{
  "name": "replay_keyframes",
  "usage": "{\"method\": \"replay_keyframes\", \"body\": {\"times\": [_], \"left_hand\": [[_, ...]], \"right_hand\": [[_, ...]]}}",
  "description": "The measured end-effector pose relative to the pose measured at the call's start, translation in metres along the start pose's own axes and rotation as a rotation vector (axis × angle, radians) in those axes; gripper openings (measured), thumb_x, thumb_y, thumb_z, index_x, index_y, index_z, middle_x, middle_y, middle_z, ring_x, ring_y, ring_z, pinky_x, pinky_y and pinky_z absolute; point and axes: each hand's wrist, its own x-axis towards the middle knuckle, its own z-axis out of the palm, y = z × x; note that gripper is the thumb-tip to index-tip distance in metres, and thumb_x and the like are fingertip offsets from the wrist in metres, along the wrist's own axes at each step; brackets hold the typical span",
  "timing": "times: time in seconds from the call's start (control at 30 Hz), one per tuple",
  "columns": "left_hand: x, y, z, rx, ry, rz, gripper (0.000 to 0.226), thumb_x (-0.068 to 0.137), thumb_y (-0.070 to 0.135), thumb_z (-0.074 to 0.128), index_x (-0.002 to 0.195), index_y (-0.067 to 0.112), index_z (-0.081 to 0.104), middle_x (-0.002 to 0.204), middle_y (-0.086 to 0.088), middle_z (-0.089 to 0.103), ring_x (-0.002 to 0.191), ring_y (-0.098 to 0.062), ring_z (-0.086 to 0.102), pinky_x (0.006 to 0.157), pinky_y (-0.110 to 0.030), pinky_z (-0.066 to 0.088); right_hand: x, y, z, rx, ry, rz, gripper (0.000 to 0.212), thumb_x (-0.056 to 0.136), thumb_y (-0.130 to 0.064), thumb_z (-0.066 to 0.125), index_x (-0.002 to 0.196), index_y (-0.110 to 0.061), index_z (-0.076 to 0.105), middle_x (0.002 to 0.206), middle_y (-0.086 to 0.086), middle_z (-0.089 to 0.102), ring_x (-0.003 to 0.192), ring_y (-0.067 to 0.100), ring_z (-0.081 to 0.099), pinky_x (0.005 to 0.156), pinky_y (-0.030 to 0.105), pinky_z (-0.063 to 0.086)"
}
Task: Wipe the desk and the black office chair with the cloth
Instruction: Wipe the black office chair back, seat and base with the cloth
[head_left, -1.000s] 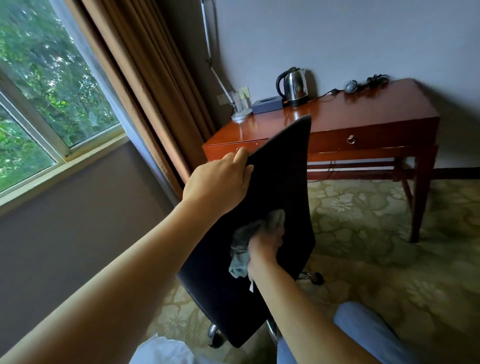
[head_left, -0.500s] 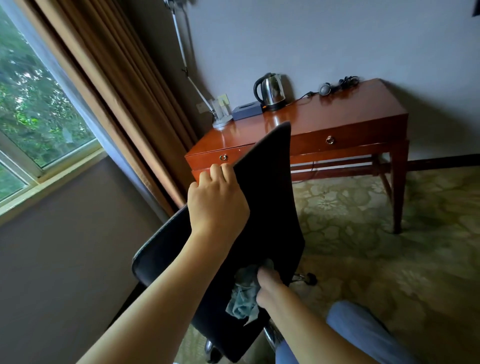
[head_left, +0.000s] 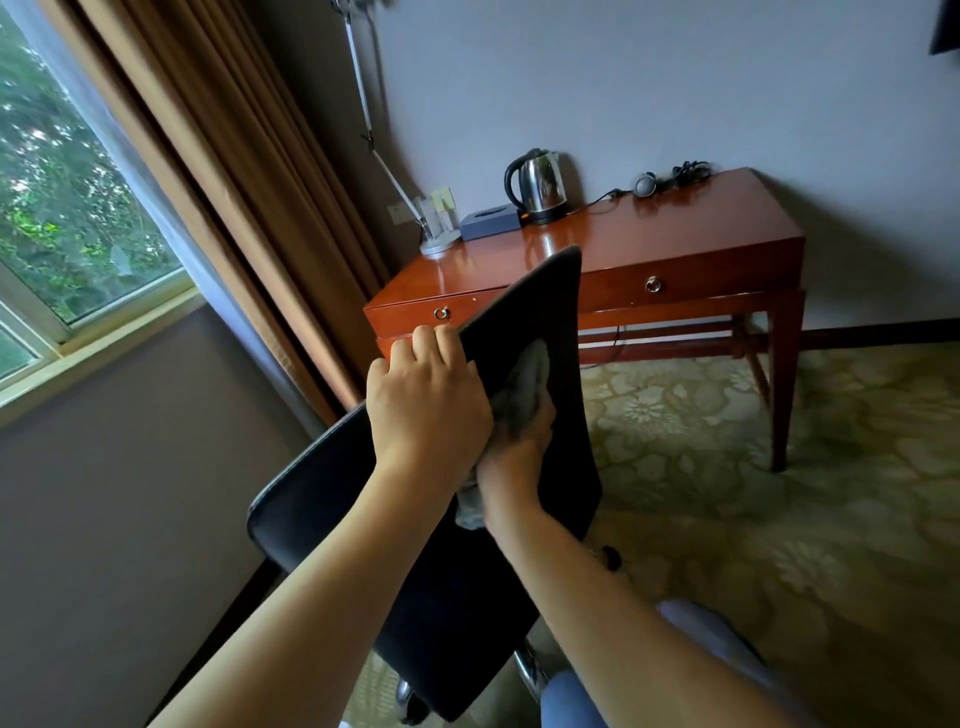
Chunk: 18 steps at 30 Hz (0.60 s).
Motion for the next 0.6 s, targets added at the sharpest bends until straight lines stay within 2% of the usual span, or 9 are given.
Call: {"method": "replay_keyframes", "body": {"times": [0.13,0.2,0.23,0.27,0.37,0.47,0.53,0.6], "left_hand": [[-0.002,-0.004,-0.003,-0.025,0.014,0.004,0.029,0.094,0.035,0.049,0.099,0.007,0.055,0.087,-0.008,0.059,0.073,-0.029,0.057,0.062,-0.037,0.037],[-0.004,-0.006,-0.003,-0.03,0.009,0.007,0.03,0.095,0.036,0.048,0.101,0.007,0.055,0.088,-0.008,0.059,0.074,-0.028,0.057,0.062,-0.037,0.038],[-0.005,-0.007,-0.004,-0.032,0.006,0.006,0.031,0.095,0.037,0.048,0.102,0.008,0.055,0.088,-0.007,0.059,0.074,-0.028,0.058,0.062,-0.037,0.038],[-0.006,-0.008,-0.004,-0.029,-0.002,0.003,0.032,0.095,0.037,0.047,0.104,0.008,0.055,0.09,-0.007,0.06,0.076,-0.028,0.058,0.063,-0.037,0.038],[-0.007,-0.012,-0.004,-0.019,-0.032,-0.01,0.035,0.094,0.04,0.045,0.107,0.009,0.055,0.094,-0.007,0.06,0.08,-0.029,0.059,0.064,-0.037,0.038],[-0.007,-0.012,-0.005,-0.029,-0.053,-0.012,0.036,0.093,0.041,0.043,0.106,0.01,0.055,0.095,-0.008,0.061,0.08,-0.029,0.059,0.064,-0.037,0.036],[-0.007,-0.011,-0.006,-0.034,-0.064,-0.015,0.035,0.093,0.041,0.043,0.105,0.01,0.054,0.094,-0.008,0.06,0.08,-0.03,0.059,0.065,-0.037,0.036],[-0.008,-0.012,-0.007,-0.057,-0.073,-0.017,0.034,0.093,0.041,0.043,0.103,0.009,0.054,0.092,-0.008,0.06,0.079,-0.031,0.059,0.065,-0.038,0.04]], "right_hand": [[-0.022,0.061,-0.009,0.066,-0.006,0.661,0.051,0.106,-0.035,0.041,0.154,-0.038,0.023,0.147,0.012,0.047,0.124,0.04,0.054,0.102,0.052,0.046],[-0.011,0.049,-0.009,0.15,0.004,0.797,0.046,0.107,-0.039,0.037,0.151,-0.032,0.027,0.142,0.015,0.049,0.119,0.041,0.056,0.098,0.054,0.048],[-0.003,0.035,-0.006,0.183,0.019,0.803,0.04,0.107,-0.037,0.038,0.146,-0.029,0.032,0.138,0.015,0.051,0.119,0.041,0.056,0.099,0.054,0.047],[0.008,0.019,-0.002,0.22,0.03,0.746,0.036,0.106,-0.033,0.04,0.141,-0.027,0.035,0.136,0.014,0.053,0.12,0.04,0.056,0.103,0.055,0.046],[0.033,-0.041,0.009,0.175,-0.002,0.244,0.059,0.092,-0.015,0.048,0.147,-0.029,0.035,0.141,0.013,0.051,0.121,0.034,0.057,0.106,0.053,0.048],[0.033,-0.069,0.008,0.102,-0.019,-0.061,0.057,0.096,-0.019,0.05,0.149,-0.032,0.033,0.145,0.007,0.046,0.122,0.025,0.055,0.105,0.045,0.048],[0.025,-0.046,0.0,0.016,-0.043,-0.125,0.056,0.1,-0.016,0.051,0.15,-0.031,0.031,0.147,0.004,0.044,0.128,0.021,0.05,0.106,0.038,0.044],[0.021,-0.003,-0.011,-0.084,-0.062,0.045,0.058,0.101,-0.011,0.051,0.152,-0.031,0.032,0.148,0.008,0.045,0.132,0.026,0.049,0.107,0.038,0.041]]}}
